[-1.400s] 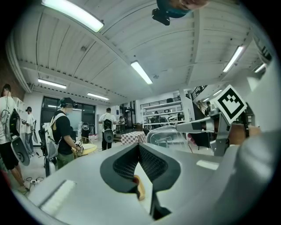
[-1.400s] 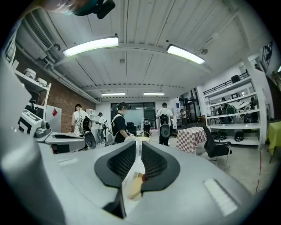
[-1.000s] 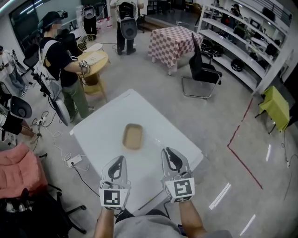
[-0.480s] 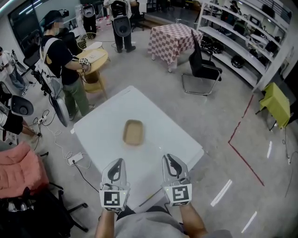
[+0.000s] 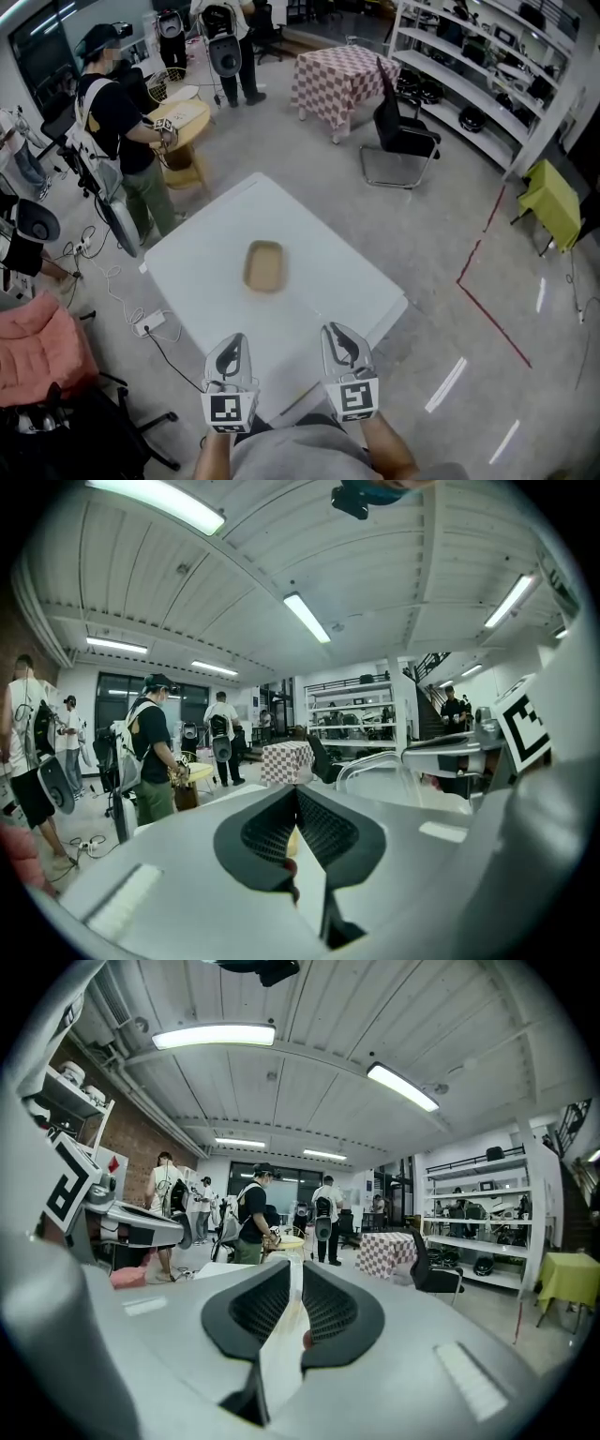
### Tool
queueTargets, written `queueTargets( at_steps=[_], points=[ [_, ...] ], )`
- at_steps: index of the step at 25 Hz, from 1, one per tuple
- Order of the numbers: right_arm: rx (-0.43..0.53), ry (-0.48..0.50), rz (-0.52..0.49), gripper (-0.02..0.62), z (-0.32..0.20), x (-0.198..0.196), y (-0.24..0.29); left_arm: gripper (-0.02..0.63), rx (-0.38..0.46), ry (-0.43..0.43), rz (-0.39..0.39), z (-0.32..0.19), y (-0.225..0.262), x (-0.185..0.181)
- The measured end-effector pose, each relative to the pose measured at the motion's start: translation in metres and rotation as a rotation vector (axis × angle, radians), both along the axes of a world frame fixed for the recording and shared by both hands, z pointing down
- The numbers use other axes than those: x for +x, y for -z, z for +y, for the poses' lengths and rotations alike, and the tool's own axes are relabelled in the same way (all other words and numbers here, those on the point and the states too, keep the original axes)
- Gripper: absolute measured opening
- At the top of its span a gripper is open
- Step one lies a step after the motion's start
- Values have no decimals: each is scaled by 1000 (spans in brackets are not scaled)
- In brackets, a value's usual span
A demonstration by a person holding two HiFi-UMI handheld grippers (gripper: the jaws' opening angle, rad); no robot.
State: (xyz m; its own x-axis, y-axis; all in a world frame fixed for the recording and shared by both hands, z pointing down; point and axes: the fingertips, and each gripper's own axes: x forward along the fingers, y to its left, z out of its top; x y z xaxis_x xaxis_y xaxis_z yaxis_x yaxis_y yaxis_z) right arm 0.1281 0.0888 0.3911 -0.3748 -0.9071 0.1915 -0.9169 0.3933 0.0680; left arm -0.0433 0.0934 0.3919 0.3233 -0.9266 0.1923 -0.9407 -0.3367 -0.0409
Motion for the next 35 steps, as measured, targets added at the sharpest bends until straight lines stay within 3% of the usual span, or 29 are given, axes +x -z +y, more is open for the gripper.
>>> queueTargets(
  at_steps=[19,35],
  points=[
    [-43,5,-29,44,1,-6,-9,12,-29,-18,6,2,-7,-2],
    [-20,18,-34,44,2,-6,-5,12,-25,-26,7,4,-7,4]
  ],
)
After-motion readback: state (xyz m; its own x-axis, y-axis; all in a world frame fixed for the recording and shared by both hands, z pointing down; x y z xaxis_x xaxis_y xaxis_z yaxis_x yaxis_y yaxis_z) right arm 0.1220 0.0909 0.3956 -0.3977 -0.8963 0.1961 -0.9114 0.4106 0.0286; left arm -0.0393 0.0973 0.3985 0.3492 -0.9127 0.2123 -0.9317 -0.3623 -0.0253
